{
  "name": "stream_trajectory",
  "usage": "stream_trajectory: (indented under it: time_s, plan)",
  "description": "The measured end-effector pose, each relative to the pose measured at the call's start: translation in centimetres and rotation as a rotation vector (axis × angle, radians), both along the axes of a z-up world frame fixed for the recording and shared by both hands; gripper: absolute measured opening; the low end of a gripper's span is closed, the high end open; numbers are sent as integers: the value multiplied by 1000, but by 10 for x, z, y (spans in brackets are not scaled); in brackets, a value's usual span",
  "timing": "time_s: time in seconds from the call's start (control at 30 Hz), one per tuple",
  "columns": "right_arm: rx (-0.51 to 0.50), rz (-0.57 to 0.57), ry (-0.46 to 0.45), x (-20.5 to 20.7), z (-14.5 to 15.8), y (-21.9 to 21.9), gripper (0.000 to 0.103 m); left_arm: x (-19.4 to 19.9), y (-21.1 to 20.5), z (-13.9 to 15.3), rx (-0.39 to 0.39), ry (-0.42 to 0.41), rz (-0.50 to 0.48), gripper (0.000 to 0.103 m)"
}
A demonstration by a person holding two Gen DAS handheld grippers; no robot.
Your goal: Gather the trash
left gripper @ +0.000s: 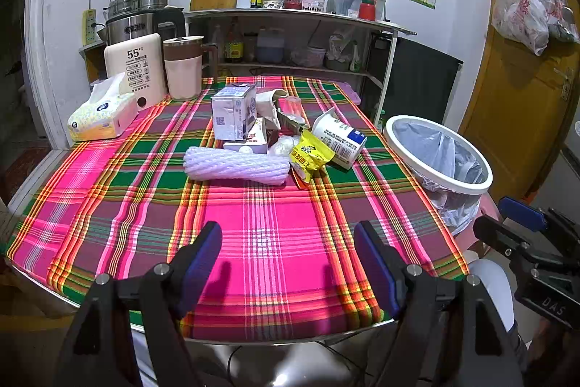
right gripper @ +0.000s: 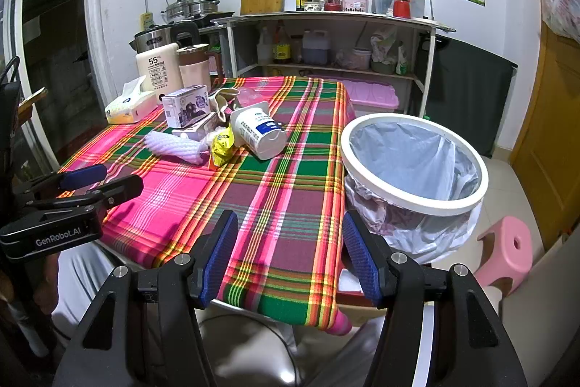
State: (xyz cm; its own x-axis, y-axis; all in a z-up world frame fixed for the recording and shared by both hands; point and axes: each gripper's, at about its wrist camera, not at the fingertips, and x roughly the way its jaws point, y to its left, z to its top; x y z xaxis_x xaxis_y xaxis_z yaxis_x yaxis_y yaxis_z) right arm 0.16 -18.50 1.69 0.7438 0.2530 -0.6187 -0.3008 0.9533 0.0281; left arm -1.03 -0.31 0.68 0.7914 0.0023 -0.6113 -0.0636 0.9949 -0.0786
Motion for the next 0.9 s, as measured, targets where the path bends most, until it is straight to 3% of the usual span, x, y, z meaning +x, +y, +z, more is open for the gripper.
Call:
stream_trajectory:
  time_s: [0.9]
  plan:
    - [-1, 0, 0, 0, -1, 1, 61, -1, 0, 0, 1, -1, 0, 77]
